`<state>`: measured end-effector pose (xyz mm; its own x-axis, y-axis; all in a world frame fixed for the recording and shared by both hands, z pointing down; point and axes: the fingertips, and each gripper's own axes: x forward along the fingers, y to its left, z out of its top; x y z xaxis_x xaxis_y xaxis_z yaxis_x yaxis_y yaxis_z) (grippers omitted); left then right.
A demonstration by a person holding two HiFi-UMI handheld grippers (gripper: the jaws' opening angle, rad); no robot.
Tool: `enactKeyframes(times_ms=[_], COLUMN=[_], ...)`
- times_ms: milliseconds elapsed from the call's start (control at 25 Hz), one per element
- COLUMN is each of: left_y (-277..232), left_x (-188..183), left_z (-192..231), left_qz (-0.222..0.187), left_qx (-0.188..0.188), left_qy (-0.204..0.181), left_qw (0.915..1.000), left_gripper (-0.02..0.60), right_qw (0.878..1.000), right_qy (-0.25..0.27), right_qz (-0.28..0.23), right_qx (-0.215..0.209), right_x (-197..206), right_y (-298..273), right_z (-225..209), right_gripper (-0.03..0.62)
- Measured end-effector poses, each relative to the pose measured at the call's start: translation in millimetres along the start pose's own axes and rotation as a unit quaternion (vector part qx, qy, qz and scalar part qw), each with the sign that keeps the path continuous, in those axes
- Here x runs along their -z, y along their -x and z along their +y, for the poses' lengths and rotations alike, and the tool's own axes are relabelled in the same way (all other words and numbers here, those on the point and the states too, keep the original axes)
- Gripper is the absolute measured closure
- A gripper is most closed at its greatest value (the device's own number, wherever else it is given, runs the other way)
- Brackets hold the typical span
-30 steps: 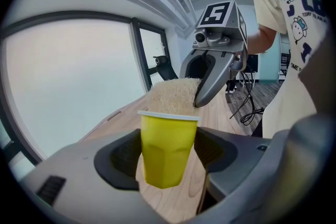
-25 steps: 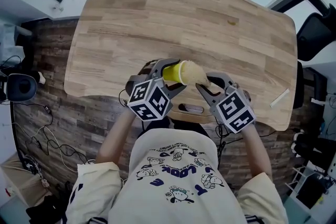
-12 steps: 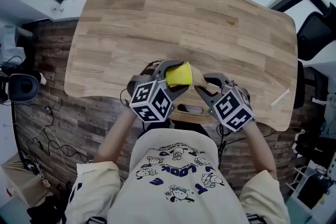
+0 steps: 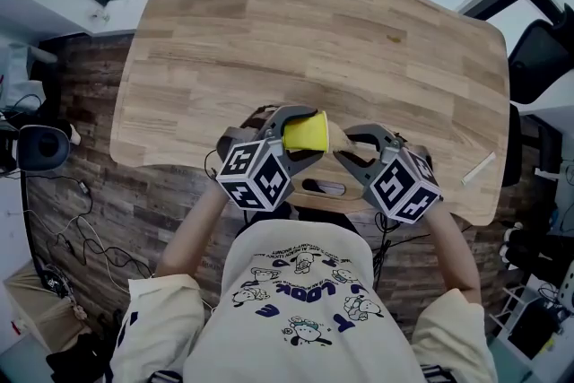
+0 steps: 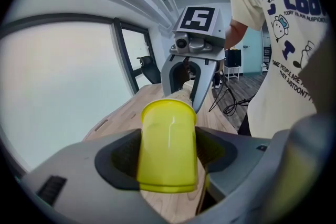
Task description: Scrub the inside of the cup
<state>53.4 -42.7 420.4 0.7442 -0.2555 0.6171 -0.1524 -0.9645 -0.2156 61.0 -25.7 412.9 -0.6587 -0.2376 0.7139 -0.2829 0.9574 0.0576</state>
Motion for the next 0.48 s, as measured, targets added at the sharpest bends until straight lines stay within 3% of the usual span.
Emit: enactKeyframes(times_ms=[200,480], left_y=[-4.7,-11.0], left_x=[-2.0,-4.5], left_z=[-5.8,-5.5], left_qz=[0.000,-0.014], left_qx=[0.019,0.051], left_qy=[-0.005,0.027], left_qw=[0.9998,0.9982], left_gripper=[0.258,0.259], right_qw=[0.999,0.998], right_qy=[0.030,0.055], right_qz=[0.009,0.009], right_qx=[-0.014,-0.028], right_x=[0.4,2.2], right_y=[-2.7,-2.1], right_z=[1.5,-3.4], right_gripper=[0.499,0.499])
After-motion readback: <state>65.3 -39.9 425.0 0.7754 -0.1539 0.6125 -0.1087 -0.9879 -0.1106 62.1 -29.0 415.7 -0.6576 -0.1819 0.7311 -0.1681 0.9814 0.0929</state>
